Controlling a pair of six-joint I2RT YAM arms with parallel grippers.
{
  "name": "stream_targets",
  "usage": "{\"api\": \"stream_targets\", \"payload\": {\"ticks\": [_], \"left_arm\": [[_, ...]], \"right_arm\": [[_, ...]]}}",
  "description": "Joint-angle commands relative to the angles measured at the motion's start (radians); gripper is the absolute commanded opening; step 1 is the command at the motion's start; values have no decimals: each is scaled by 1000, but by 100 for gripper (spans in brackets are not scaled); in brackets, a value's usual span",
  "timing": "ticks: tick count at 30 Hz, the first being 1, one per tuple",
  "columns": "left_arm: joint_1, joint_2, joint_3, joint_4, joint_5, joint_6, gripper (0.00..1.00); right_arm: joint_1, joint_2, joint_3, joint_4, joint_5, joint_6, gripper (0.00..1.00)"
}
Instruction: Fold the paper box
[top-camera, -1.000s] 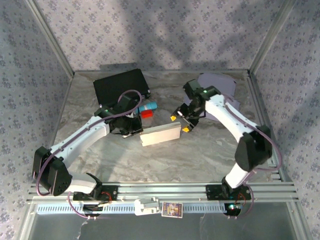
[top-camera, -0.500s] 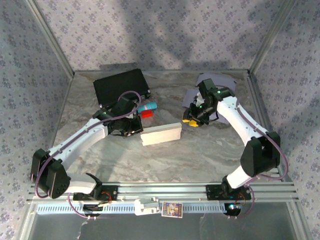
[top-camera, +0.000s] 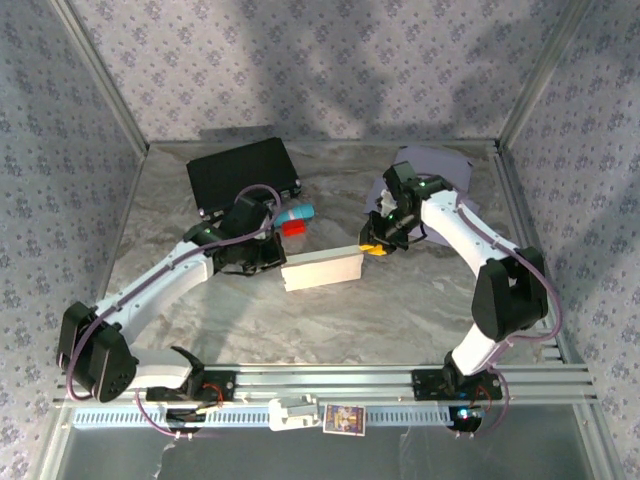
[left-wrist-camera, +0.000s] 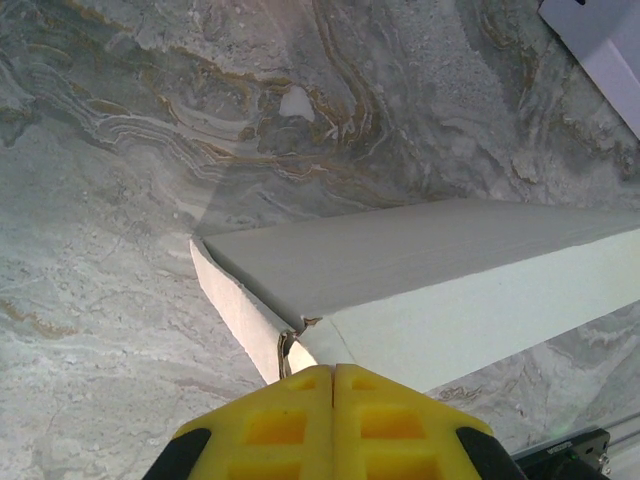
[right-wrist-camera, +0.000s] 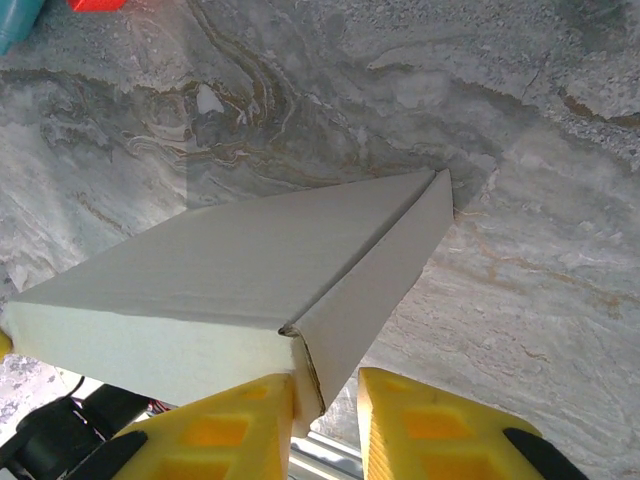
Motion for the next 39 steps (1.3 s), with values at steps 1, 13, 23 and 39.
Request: {"api": "stream_targets", "payload": {"ticks": [1,13,23,39], "left_arm": [[2,-12,-71,-49,-32,48,0],[1,-12,-75,-98,-67,168,0],[3,22,12,-171,-51,222,11],[27,7,-17,-138,-36,161,24]], "right_arm": [[10,24,-21,-3,20,-10,25],[24,47,0,-20,48,-8,26],[22,38,22,-17,57,-1,33],[50,31,-1,41,47,106,35]]}}
